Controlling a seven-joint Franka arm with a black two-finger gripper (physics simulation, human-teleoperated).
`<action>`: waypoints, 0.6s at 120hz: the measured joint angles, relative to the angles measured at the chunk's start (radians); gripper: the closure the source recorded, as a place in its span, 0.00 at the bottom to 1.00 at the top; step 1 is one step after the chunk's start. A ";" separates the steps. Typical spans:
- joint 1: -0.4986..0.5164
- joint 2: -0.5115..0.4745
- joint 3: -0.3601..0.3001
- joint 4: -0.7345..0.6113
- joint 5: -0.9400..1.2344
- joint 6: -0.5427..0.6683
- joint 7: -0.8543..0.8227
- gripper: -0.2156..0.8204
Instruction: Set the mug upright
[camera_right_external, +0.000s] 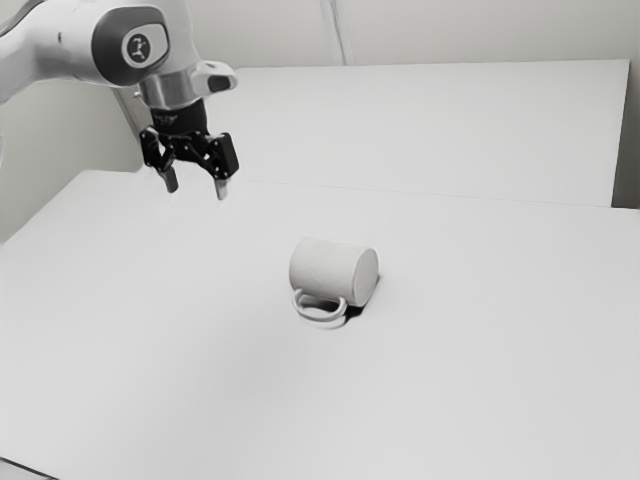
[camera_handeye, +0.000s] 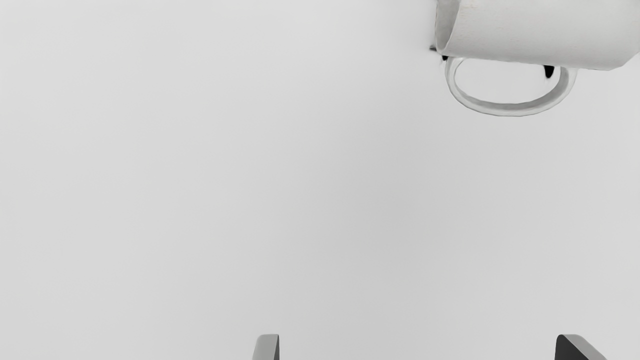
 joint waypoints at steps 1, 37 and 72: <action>-0.003 0.000 0.006 0.001 0.000 0.005 -0.001 0.21; 0.046 -0.012 0.015 0.000 -0.008 0.089 -0.024 0.21; 0.023 0.027 0.014 -0.084 -0.174 0.201 0.010 0.21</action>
